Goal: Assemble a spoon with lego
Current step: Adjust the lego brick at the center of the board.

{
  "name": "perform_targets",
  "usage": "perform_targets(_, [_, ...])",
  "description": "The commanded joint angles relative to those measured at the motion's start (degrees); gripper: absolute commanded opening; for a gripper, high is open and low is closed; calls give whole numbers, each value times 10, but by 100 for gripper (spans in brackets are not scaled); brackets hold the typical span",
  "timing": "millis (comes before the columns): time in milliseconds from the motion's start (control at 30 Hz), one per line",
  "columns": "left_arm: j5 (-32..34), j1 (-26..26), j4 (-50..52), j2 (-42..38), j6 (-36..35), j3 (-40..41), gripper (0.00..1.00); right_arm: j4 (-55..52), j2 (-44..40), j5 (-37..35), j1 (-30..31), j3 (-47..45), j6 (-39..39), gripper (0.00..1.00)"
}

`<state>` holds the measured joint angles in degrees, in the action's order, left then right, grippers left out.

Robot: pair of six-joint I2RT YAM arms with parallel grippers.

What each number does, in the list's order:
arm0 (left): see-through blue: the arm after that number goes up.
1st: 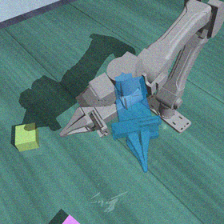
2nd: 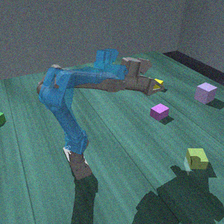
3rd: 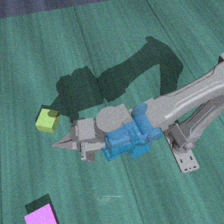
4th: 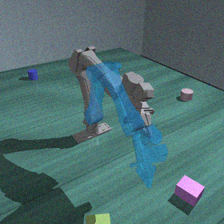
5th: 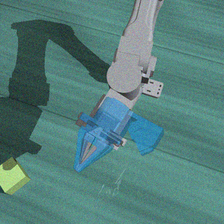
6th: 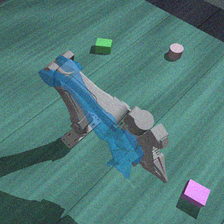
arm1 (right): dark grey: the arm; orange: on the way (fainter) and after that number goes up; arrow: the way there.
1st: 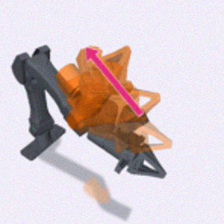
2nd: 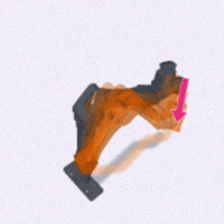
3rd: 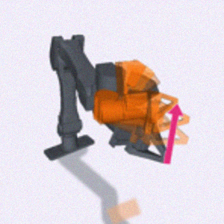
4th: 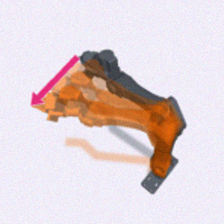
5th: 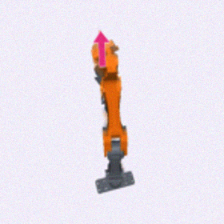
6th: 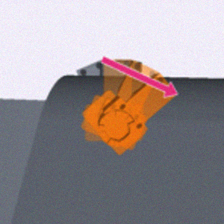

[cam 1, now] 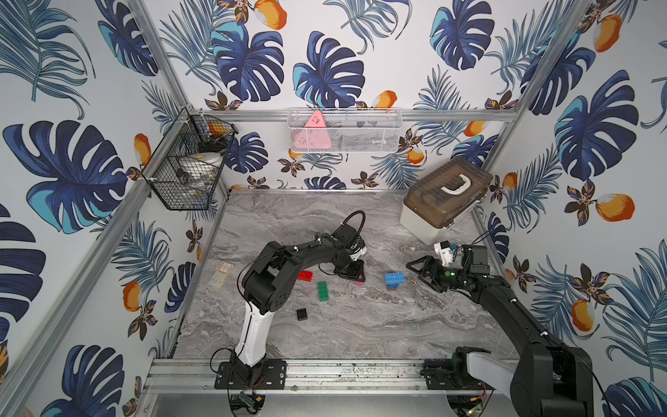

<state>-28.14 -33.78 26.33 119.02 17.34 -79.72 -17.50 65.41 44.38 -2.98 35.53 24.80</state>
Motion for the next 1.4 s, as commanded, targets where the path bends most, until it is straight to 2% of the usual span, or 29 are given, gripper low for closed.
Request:
perform_targets(0, [60, 2, -21, -11, 26, 19, 60, -3, -4, -1, 1, 2, -8, 89])
perform_targets(133, [155, 1, 10, -25, 16, 13, 61, -3, -5, -2, 2, 2, -8, 89])
perform_targets(233, [176, 1, 16, -30, 16, 13, 60, -5, -4, -2, 2, 2, -9, 89])
perform_targets(533, [152, -2, 12, -59, 11, 21, 59, -4, -1, -2, 4, 2, -12, 89])
perform_targets(733, [170, -5, 30, -97, 1, 16, 60, -4, -1, -4, 5, 1, -14, 89])
perform_targets(1367, [217, -3, 70, -79, -11, 13, 57, -5, 9, -3, 11, 8, -17, 89])
